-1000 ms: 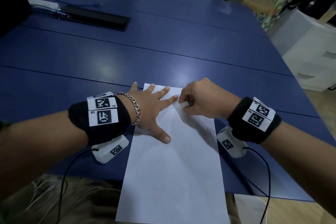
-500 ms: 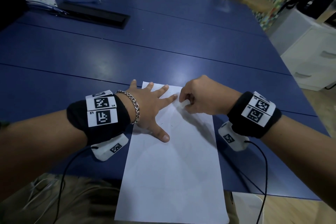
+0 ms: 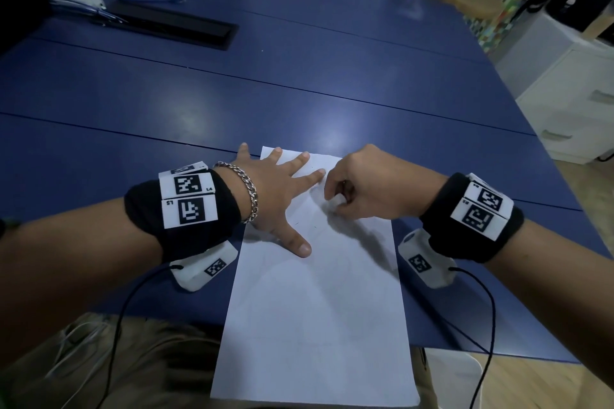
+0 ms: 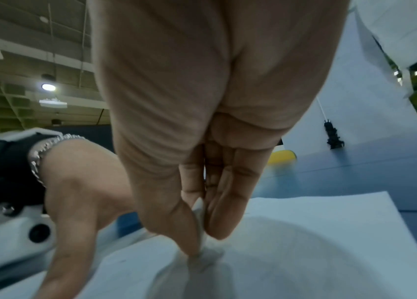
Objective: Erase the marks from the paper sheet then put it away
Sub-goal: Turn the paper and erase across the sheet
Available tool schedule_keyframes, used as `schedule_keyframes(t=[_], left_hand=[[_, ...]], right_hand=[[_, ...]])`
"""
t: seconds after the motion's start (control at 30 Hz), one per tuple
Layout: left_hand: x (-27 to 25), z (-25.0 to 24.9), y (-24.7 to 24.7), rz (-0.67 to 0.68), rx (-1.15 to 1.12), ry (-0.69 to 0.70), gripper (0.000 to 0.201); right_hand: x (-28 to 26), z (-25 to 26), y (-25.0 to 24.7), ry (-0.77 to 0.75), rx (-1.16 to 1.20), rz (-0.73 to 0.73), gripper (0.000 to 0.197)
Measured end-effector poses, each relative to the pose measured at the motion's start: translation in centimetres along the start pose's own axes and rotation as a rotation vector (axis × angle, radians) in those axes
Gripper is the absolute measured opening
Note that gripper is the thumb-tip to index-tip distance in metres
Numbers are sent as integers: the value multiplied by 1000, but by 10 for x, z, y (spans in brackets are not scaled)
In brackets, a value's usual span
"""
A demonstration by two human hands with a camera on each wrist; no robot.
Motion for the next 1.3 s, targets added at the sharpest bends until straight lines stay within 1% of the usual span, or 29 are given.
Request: schedule_keyframes(t=[0.07,0.17,0.23,0.3,0.33,0.43,0.5,0.6,0.67,0.77,0.83,0.93,1.0,1.1,1.17,1.2,1.3], left_hand=[[0,0,0,4,-4,2,140],[0,0,0,11,-1,-1,138],[-1,-1,-1,15,-6,-6,137],[-1,-2,-1,18,-9,-10,136],[-1,-2,-2,20,-7,-10,135],[-1,-3,-3,21,4,-6,135],[-2,-3,-3,21,0,-8,135],[-3,-3,-3,29,-1,-20,135],[-2,-4,-4,25,-2,-16,135],[-2,-4,-4,21,4,-12,135],[-2,-5,-4,21,9,-15,136],[-1,-5,-4,25,13,-22,136],[-1,-5,-4,28,16,-24,137],[-1,-5,-5,28,12,-23,136],[-1,-6,-5,30,1,-23,137],[-1,-6,-5,30,-2,-24,137],[-1,-6,-4,33,8,-30,137]], right_hand=[[2,-6,-2,30,-3,1,24],[4,-16,-1,109,14,-53,26],[0,-10,1,75,11,-45,24],[-5,-3,3,16,18,-1,22],[-5,-3,3,11,20,9,22],[-2,-14,2,82,29,-44,22],[-4,-14,3,92,36,-64,22],[-9,-3,4,27,64,14,19],[-8,-5,2,38,76,37,18],[-3,-16,0,102,54,-22,24],[-4,-14,1,94,35,-45,24],[-12,-1,2,9,56,21,19],[-12,-1,1,1,63,54,17],[-5,-13,0,67,41,-27,19],[-5,-12,1,74,17,-69,21],[-6,-9,2,55,10,-63,20],[-13,3,4,-4,44,34,15]])
Point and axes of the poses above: each hand's wrist, its own x-axis towards the middle knuckle, its own y-axis out of the palm, z = x × y, the point moved 3 cm from there along x, towards the middle knuckle, and after that the axes turned 12 degrees about -x, right-handed, at the moved point
